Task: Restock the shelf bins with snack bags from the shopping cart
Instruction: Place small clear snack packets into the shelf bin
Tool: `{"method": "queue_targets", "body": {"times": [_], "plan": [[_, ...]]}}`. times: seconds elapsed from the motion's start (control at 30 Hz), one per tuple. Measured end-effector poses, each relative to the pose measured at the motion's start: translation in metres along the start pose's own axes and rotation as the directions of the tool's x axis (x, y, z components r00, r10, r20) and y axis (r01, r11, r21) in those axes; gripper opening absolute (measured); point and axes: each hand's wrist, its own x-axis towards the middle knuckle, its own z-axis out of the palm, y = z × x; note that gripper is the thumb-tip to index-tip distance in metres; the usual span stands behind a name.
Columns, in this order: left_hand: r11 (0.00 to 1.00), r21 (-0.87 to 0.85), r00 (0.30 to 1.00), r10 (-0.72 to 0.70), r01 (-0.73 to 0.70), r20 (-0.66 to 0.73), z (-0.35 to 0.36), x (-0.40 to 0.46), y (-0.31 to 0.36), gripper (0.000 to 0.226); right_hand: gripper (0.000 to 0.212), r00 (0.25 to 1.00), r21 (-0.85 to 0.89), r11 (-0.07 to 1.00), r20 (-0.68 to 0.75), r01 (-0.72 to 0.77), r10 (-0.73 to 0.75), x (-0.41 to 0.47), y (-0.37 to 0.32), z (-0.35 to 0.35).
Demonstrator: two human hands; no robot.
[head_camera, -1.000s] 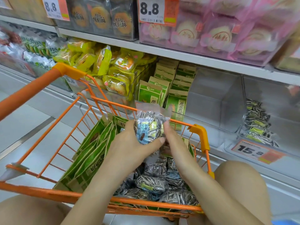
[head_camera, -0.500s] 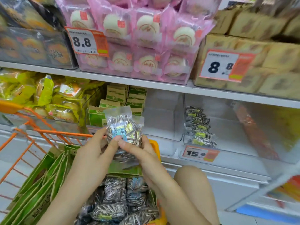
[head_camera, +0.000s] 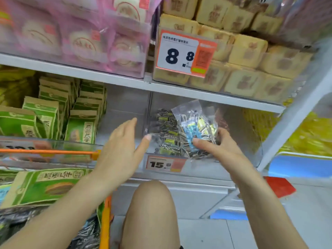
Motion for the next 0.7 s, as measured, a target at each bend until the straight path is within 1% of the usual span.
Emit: {"method": "queue_targets", "body": {"times": [0.03, 0.07, 0.1, 0.13, 0.17, 0.2, 0.23, 0.27, 0.33, 0.37, 0.4, 0.47, 0.53, 0.63, 0.7], "plan": [[0.999, -0.007, 0.999, -0.032, 0.032, 0.017, 0.011, 0.007, -0.001, 0.073, 0.079, 0.996, -0.205, 0.979, -0.084, 0.009, -0.026, 0.011, 0.007, -0.012], [0.996, -0.013, 0.996, -0.082, 0.083, 0.043, 0.02, 0.012, -0.003, 0.074, 0.083, 0.99, -0.371, 0.928, -0.128, 0.011, -0.063, 0.022, 0.012, -0.02], [0.993, 0.016, 0.991, -0.12, 0.119, 0.056, 0.028, 0.016, -0.006, 0.073, 0.083, 0.987, -0.49, 0.871, -0.135, 0.014, -0.092, 0.033, 0.019, -0.027], [0.989, 0.11, 0.994, -0.104, 0.1, 0.032, 0.037, 0.018, -0.01, 0.07, 0.079, 0.987, -0.583, 0.812, -0.122, 0.013, -0.103, 0.042, 0.021, -0.031], [0.974, 0.223, 0.998, -0.057, 0.052, 0.018, 0.044, 0.018, -0.013, 0.064, 0.073, 0.99, -0.647, 0.762, -0.101, 0.006, -0.094, 0.053, 0.024, -0.033], [0.94, 0.34, 1.0, -0.014, 0.007, 0.018, 0.049, 0.018, -0.015, 0.059, 0.068, 0.995, -0.696, 0.718, -0.075, -0.004, -0.068, 0.066, 0.025, -0.034], [0.914, 0.406, 1.0, 0.012, -0.003, -0.019, 0.053, 0.018, -0.016, 0.057, 0.067, 0.998, -0.738, 0.674, -0.047, -0.012, -0.033, 0.08, 0.028, -0.035], [0.906, 0.423, 0.999, 0.03, -0.011, -0.04, 0.056, 0.018, -0.017, 0.054, 0.068, 1.0, -0.779, 0.627, -0.018, -0.015, 0.001, 0.094, 0.03, -0.034], [0.897, 0.44, 0.997, 0.062, -0.04, -0.036, 0.055, 0.019, -0.016, 0.05, 0.079, 0.998, -0.838, 0.545, 0.027, -0.005, 0.05, 0.123, 0.035, -0.031], [0.891, 0.451, 0.997, 0.07, -0.042, -0.045, 0.054, 0.021, -0.015, 0.049, 0.087, 0.996, -0.849, 0.528, 0.039, -0.007, 0.076, 0.136, 0.038, -0.028], [0.886, 0.462, 0.994, 0.09, -0.051, -0.062, 0.054, 0.022, -0.015, 0.049, 0.092, 0.994, -0.85, 0.527, 0.037, -0.022, 0.101, 0.148, 0.04, -0.026], [0.886, 0.46, 0.992, 0.096, -0.051, -0.076, 0.055, 0.022, -0.016, 0.05, 0.09, 0.992, -0.835, 0.549, 0.051, -0.022, 0.117, 0.169, 0.046, -0.022], [0.894, 0.446, 0.994, 0.082, -0.04, -0.074, 0.057, 0.021, -0.018, 0.05, 0.087, 0.987, -0.83, 0.556, 0.113, 0.033, 0.11, 0.185, 0.049, -0.017], [0.897, 0.44, 0.994, 0.078, -0.035, -0.08, 0.058, 0.021, -0.02, 0.051, 0.093, 0.971, -0.818, 0.564, 0.211, 0.112, 0.114, 0.2, 0.053, -0.011], [0.901, 0.432, 0.992, 0.089, -0.041, -0.091, 0.058, 0.021, -0.021, 0.05, 0.094, 0.973, -0.8, 0.586, 0.215, 0.127, 0.082, 0.205, 0.06, -0.009]]}}
